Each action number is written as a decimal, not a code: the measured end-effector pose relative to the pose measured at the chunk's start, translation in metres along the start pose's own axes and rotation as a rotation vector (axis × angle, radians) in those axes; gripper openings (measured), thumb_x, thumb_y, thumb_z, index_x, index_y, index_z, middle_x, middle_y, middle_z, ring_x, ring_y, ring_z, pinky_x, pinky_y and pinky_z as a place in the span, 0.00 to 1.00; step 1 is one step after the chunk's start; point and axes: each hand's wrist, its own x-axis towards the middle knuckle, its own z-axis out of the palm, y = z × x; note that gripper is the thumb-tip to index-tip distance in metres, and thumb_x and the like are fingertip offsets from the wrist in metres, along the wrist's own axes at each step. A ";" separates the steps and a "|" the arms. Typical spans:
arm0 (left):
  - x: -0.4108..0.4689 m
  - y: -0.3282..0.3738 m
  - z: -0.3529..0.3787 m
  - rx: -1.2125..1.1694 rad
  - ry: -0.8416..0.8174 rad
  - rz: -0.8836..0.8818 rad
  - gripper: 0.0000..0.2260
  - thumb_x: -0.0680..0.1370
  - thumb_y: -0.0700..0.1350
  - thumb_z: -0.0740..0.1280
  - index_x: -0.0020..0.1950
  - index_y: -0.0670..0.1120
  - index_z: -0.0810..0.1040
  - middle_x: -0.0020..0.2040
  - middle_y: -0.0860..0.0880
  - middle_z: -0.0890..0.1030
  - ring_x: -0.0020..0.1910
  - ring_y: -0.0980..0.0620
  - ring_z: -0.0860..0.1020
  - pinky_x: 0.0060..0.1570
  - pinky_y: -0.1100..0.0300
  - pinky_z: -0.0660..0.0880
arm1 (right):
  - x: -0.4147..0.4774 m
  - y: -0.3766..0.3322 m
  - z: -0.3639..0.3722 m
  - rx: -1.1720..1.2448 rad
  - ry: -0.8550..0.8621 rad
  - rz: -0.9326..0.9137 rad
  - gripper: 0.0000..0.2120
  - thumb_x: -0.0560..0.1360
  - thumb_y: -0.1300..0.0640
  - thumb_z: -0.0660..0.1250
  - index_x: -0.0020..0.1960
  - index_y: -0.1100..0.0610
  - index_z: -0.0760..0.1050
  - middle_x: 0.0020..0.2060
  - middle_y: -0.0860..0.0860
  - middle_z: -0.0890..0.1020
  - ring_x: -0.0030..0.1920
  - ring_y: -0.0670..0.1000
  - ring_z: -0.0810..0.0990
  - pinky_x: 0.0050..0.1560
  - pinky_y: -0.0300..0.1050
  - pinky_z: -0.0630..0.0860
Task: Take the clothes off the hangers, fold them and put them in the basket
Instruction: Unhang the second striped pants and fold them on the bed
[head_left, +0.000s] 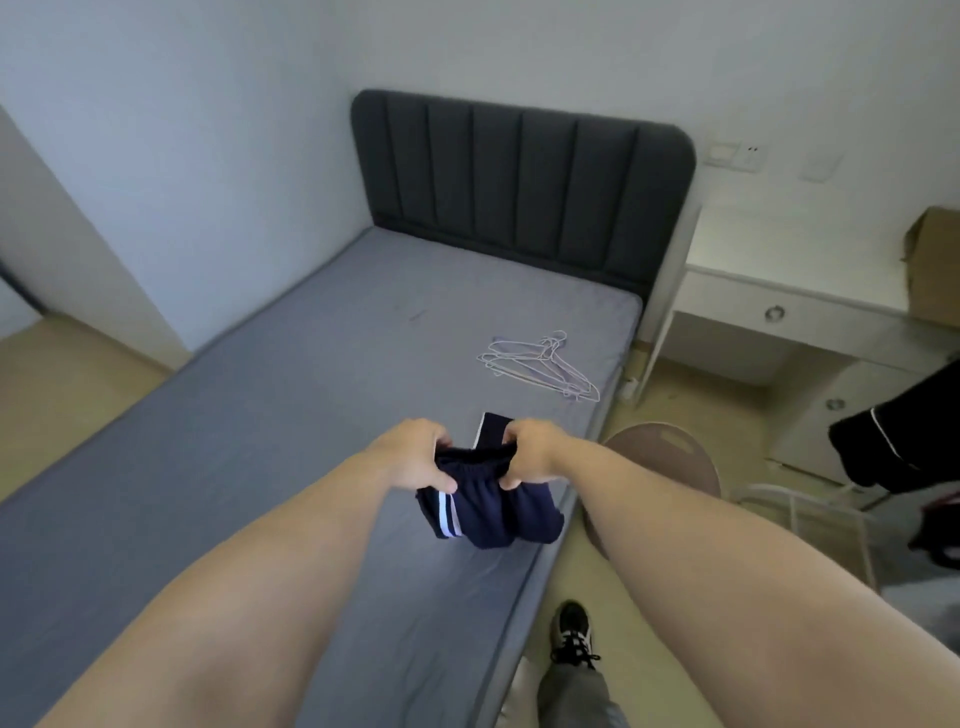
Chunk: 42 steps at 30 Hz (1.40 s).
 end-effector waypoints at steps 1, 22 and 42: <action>-0.006 -0.006 0.013 -0.013 -0.038 -0.010 0.17 0.65 0.51 0.78 0.48 0.54 0.76 0.44 0.55 0.79 0.45 0.50 0.78 0.39 0.60 0.70 | -0.003 0.001 0.017 0.012 -0.027 0.002 0.26 0.66 0.52 0.77 0.61 0.57 0.75 0.58 0.54 0.79 0.56 0.57 0.78 0.48 0.42 0.71; -0.018 -0.053 0.109 -0.011 -0.428 -0.172 0.26 0.66 0.49 0.80 0.62 0.48 0.77 0.55 0.51 0.80 0.53 0.47 0.80 0.48 0.57 0.77 | -0.007 0.006 0.132 0.193 -0.372 0.134 0.28 0.69 0.55 0.75 0.67 0.55 0.71 0.56 0.52 0.74 0.53 0.55 0.77 0.46 0.48 0.79; 0.396 -0.052 0.118 -0.049 -0.501 -0.357 0.19 0.76 0.42 0.70 0.66 0.48 0.73 0.57 0.47 0.76 0.56 0.45 0.77 0.50 0.57 0.73 | 0.376 0.188 0.090 0.503 -0.524 0.309 0.22 0.75 0.57 0.70 0.67 0.62 0.71 0.60 0.58 0.77 0.58 0.57 0.78 0.60 0.51 0.77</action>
